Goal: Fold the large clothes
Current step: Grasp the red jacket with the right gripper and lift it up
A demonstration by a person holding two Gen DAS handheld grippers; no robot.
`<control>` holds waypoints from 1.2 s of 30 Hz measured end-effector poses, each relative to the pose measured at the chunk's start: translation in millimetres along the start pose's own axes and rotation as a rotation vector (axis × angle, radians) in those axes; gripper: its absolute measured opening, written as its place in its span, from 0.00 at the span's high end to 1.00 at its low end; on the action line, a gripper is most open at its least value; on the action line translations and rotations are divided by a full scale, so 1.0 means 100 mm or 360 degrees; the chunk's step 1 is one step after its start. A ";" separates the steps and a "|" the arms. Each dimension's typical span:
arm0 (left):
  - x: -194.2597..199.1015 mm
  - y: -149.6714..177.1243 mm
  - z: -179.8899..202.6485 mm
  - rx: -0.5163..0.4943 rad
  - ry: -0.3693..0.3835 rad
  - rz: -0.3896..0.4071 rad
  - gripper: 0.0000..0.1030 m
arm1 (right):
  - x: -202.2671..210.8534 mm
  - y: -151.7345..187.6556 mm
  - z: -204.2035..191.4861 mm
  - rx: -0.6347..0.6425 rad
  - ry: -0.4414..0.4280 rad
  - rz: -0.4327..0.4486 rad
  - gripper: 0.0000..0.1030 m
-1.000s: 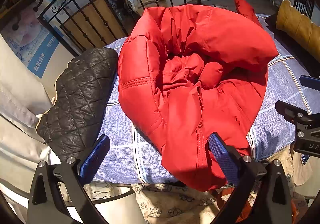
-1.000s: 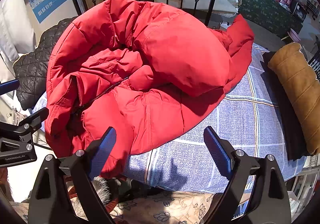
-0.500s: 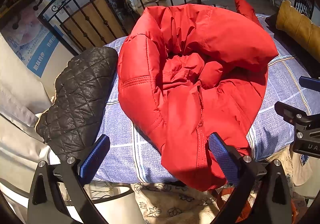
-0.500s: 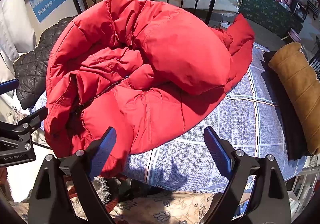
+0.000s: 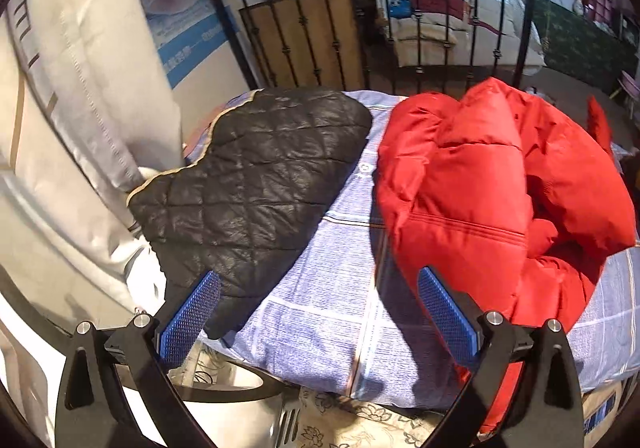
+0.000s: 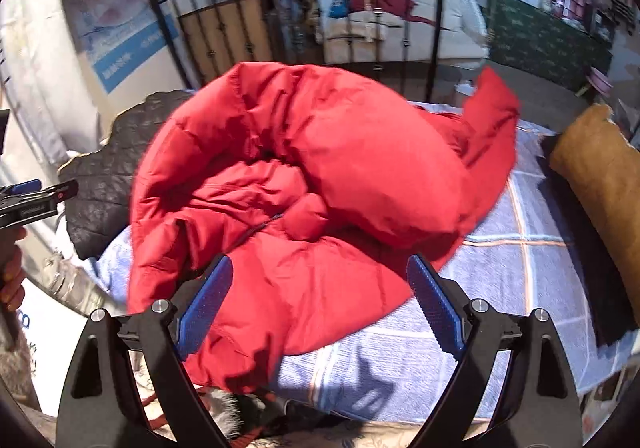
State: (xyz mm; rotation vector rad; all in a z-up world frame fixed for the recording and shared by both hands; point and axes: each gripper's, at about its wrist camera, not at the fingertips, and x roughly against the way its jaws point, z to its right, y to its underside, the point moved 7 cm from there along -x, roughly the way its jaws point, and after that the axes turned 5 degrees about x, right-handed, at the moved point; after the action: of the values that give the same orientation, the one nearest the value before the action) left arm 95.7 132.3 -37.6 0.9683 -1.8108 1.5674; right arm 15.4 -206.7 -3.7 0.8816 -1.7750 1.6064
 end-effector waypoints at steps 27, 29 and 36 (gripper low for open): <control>1.22 0.77 0.60 -0.0152 0.0840 0.0674 0.06 | -0.06 -2.51 -1.73 -0.0126 -0.1197 0.0281 0.83; 1.46 0.68 0.79 -0.0209 0.0762 0.0850 0.06 | 0.27 -2.77 -1.62 -0.0185 -0.1164 0.0449 0.83; 1.04 0.52 0.59 0.0165 -0.0030 0.0926 0.06 | 1.40 -2.89 -1.26 -0.0081 -0.1017 0.0911 0.84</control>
State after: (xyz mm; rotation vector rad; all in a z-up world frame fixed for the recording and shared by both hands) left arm -4.9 59.7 4.5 0.5140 -2.1657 2.0082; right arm 156.6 -110.5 295.9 0.9922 -2.6945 1.7120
